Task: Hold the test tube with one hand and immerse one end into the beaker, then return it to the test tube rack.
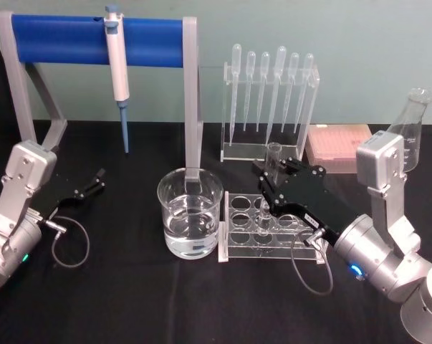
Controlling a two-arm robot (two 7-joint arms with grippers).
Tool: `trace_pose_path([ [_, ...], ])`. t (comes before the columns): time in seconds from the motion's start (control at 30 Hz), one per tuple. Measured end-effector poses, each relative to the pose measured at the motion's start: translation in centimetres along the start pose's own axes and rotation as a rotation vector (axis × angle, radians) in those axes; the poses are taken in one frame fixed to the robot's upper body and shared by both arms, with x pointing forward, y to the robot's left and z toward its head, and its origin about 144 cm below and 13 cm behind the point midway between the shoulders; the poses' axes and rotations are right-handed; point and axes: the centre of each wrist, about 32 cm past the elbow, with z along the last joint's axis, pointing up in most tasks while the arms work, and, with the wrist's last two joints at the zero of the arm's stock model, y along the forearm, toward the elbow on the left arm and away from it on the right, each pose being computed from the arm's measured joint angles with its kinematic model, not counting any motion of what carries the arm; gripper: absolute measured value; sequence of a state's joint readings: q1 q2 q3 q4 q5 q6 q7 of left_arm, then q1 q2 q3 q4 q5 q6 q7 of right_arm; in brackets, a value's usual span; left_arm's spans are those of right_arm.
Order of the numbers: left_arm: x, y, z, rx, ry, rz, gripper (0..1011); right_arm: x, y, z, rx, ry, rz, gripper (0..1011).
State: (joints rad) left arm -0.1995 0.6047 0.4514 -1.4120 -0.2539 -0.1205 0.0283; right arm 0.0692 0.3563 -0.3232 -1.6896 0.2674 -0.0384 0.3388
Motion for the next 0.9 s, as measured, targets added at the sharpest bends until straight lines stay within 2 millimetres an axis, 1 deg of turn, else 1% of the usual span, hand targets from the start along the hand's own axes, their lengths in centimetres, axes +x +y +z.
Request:
trace_pose_path([
  [0.3,0.0,0.0,0.0,0.000,0.000,0.000,1000,-0.2,0.3,-1.0,-0.029,-0.013,0.008,228],
  [0.5,0.0,0.0,0.0,0.000,0.000,0.000,1000,-0.2,0.7,-1.0,-0.060,-0.034,0.019,228],
  [0.6,0.0,0.0,0.0,0.000,0.000,0.000,1000,-0.2,0.9,-0.8,-0.090,-0.049,0.025,282],
  [0.63,0.0,0.0,0.0,0.000,0.000,0.000,1000,-0.2,1.0,-0.6,-0.098,-0.055,0.026,339],
  [0.7,0.0,0.0,0.0,0.000,0.000,0.000,1000,-0.2,1.1,-0.5,-0.104,-0.060,0.025,374],
  [0.73,0.0,0.0,0.0,0.000,0.000,0.000,1000,-0.3,1.0,-0.3,-0.109,-0.066,0.022,429],
  [0.8,0.0,0.0,0.0,0.000,0.000,0.000,1000,-0.4,0.8,0.0,-0.118,-0.073,0.012,498],
  [0.83,0.0,0.0,0.0,0.000,0.000,0.000,1000,-0.5,0.6,0.0,-0.123,-0.074,0.008,498],
  [0.87,0.0,0.0,0.0,0.000,0.000,0.000,1000,-0.6,0.4,0.1,-0.126,-0.077,0.004,562],
  [0.9,0.0,0.0,0.0,0.000,0.000,0.000,1000,-0.7,0.2,0.2,-0.130,-0.079,0.001,574],
])
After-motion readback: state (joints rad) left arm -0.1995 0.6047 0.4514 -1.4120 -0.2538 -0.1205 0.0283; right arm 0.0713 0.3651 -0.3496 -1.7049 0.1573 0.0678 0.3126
